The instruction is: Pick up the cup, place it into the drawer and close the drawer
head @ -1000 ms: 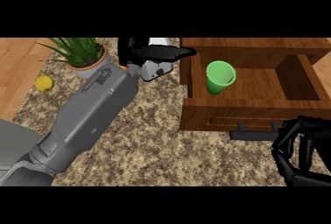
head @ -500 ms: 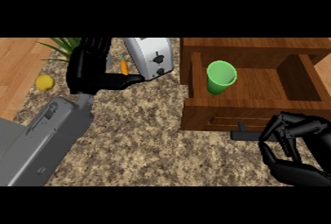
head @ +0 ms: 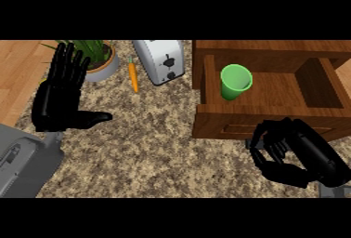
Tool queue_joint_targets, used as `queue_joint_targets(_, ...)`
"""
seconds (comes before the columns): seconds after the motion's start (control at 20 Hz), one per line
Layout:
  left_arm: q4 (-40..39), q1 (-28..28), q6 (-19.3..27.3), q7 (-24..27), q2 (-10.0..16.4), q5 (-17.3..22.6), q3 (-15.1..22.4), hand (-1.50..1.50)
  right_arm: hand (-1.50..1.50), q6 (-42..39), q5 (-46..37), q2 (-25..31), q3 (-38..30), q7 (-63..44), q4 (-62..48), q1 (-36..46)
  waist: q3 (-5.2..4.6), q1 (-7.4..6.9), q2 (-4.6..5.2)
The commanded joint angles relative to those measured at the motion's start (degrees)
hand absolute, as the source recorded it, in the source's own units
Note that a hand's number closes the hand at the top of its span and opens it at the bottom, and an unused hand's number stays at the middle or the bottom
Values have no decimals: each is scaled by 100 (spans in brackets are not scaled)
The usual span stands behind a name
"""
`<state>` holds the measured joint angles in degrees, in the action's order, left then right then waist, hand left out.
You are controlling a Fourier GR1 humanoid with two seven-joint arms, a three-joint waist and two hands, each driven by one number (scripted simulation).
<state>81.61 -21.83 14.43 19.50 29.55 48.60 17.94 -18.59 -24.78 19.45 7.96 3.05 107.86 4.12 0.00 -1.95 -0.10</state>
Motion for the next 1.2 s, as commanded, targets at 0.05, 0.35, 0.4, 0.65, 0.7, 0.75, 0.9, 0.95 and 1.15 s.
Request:
queue_joint_targets(0.05,385,814,-499,131,340,111,-379,-150,150,507,-1226,-89,610,415,-911,184,2,52,11)
queue_joint_targets(0.35,543,1319,-852,131,403,40,-778,-150,-150,836,-1625,-455,447,616,-2651,1226,1,89,21)
queue_joint_targets(0.4,554,1185,-814,-50,290,-62,-806,-150,-150,1013,-1815,-512,595,815,-2671,945,1,146,15)
queue_joint_targets(0.65,307,1743,-1579,358,416,65,-1262,-150,-150,1324,-2203,-684,465,1000,-4173,1810,0,101,26)
queue_joint_targets(0.7,737,1593,-1153,64,345,-106,-1094,-150,-150,1406,-2193,-575,296,1295,-4674,1947,4,101,25)
queue_joint_targets(0.75,529,1885,-1696,187,448,54,-1343,-150,-150,1218,-2231,-535,370,1286,-4532,1986,1,114,19)
queue_joint_targets(0.9,568,1867,-1595,236,146,-228,-1285,-150,-150,1759,-2310,-1004,141,1530,-5762,2586,3,102,27)
queue_joint_targets(0.95,517,2013,-1949,165,427,0,-1612,-150,-150,1700,-2213,-806,-18,1769,-5914,2637,3,94,27)
queue_joint_targets(1.15,426,2080,-2049,273,200,-248,-1509,-150,-150,1941,-2182,-975,-321,2057,-7103,3294,4,58,37)
